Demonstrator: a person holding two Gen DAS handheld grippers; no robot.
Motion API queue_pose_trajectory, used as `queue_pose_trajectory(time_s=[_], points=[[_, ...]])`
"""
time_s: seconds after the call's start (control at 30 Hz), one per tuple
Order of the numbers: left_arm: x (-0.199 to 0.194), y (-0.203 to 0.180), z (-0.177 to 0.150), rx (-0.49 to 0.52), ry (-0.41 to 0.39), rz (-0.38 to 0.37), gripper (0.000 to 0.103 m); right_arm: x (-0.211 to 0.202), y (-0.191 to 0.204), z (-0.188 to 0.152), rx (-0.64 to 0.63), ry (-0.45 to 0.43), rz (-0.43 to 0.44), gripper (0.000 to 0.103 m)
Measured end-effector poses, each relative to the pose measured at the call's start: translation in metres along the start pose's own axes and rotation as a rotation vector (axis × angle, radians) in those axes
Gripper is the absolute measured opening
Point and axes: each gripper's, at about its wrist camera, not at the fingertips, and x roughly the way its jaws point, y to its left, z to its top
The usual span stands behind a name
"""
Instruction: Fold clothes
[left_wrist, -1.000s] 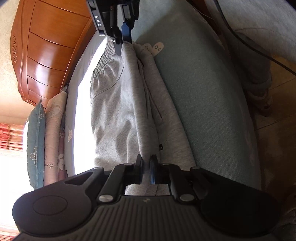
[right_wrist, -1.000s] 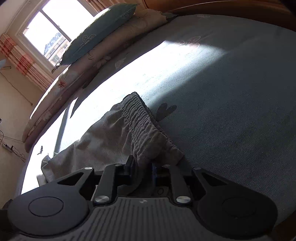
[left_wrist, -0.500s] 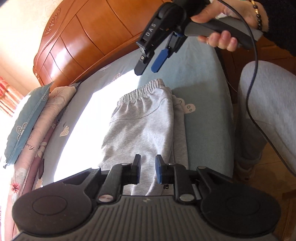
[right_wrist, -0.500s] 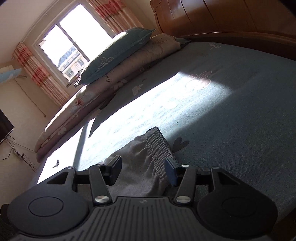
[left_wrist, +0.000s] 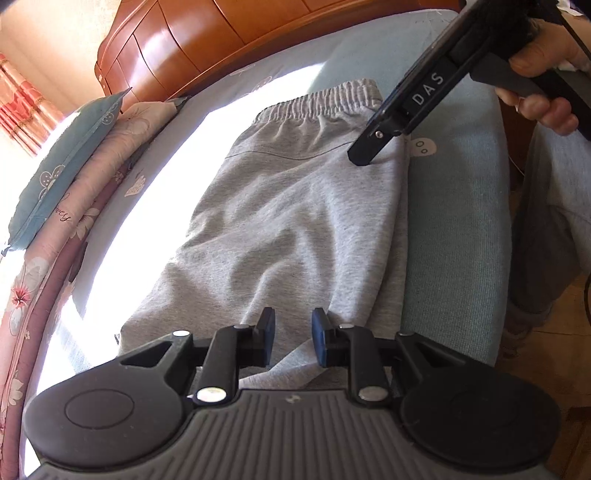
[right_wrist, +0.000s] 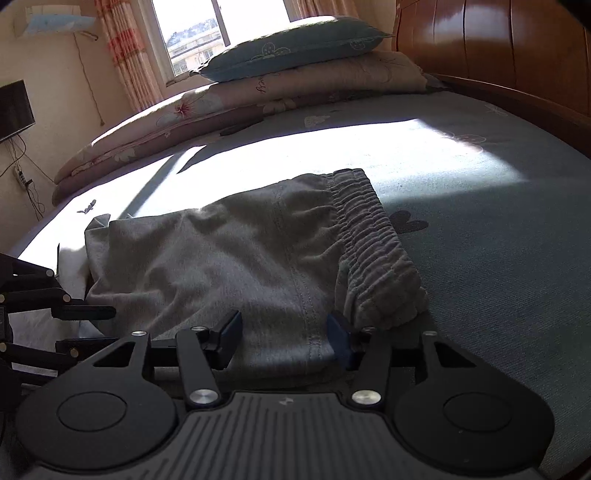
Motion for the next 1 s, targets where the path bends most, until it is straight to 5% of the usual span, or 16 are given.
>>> queue_pose_trajectory(time_s=[0.2,0.33,0.47,0.73,0.83,1.0], points=[[0.001,0.005,-0.001,-0.087,-0.014,-0.057,0.025,-0.021,0.014,0.009,0.009,-0.044,0.067,0.058],[0.005,0.000,-0.008,-0.154,-0.001,-0.077,0.020,0.002,0.028,-0.003,-0.083,0.053,0.012,0.060],[-0.002,0.010,-0.011,-0.237,-0.009,-0.090,0.025,0.001,0.030,-0.011,-0.113,0.039,0.001,0.062],[-0.036,0.090,-0.037,-0.668,0.017,-0.051,0.057,-0.002,0.073,0.036,-0.132,-0.095,0.062,0.070],[-0.056,0.135,-0.071,-0.881,0.047,-0.024,0.078,0.020,0.096,0.048,-0.125,-0.095,0.138,0.071],[-0.075,0.196,-0.149,-1.331,0.037,-0.047,0.081,0.049,0.130,0.044,-0.110,-0.103,0.333,0.071]])
